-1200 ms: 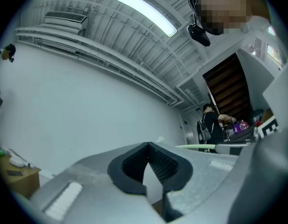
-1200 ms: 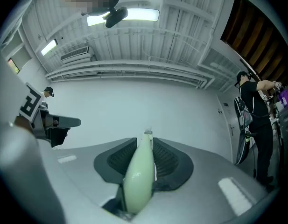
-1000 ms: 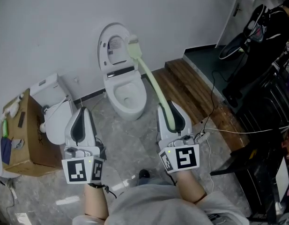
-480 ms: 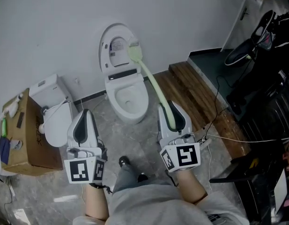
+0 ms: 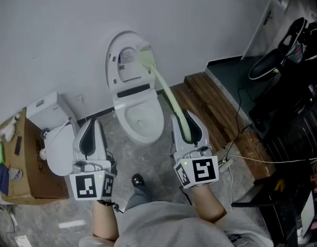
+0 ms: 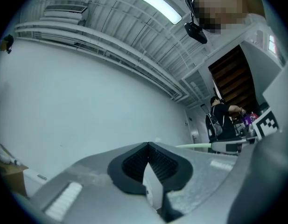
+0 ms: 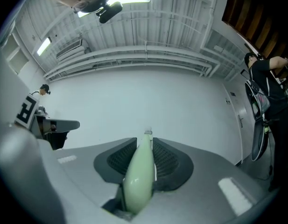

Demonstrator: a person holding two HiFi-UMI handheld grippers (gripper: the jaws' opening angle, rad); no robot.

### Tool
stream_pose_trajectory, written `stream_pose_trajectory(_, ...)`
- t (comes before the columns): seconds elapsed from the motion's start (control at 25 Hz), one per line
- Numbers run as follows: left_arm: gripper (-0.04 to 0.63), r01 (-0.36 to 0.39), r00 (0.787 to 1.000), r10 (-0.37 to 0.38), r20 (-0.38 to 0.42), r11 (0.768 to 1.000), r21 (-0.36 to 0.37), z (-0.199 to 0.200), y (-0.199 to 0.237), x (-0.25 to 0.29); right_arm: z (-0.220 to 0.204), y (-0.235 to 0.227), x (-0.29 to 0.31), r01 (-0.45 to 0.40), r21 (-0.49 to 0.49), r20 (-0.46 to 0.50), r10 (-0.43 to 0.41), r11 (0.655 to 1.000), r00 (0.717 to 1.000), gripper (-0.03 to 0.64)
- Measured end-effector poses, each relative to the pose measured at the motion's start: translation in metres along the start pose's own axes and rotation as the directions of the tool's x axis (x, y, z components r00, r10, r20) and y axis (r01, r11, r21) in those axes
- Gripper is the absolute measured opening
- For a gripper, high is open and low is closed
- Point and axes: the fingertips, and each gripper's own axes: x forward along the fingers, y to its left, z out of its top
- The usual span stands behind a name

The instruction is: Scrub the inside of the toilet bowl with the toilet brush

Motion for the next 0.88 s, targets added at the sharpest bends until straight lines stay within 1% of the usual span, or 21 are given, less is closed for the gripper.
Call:
stream_pose_trajectory(0.2,0.003,0.014,1.000,-0.014,0.005,1.000,-0.001,-0.008,0.030,0.046,-0.007,0.000,0.052,0.008,-0.001,0.012,-0.008,1.000,1.000,0.104)
stream_pose_trajectory(0.44,0.003,0.038,0.999,-0.038,0.001,0.999,-0.010,-0.020,0.060,0.090,-0.020,0.002,0.102,0.025,0.000,0.001,-0.025,1.000,1.000,0.104)
stream_pose_trajectory(0.64,0.003,0.052,0.999,-0.052,0.008,0.998,-0.021,-0.028,0.080,0.116,-0.028,0.003,0.130,0.041,0.000,-0.004,-0.041,0.999,0.999,0.104)
stream_pose_trajectory(0.88,0.003,0.064,0.998,-0.063,0.011,0.998,-0.019,-0.036,0.102,0.134,-0.036,0.010,0.155,0.053,0.001,-0.003,-0.053,0.999,0.999,0.104)
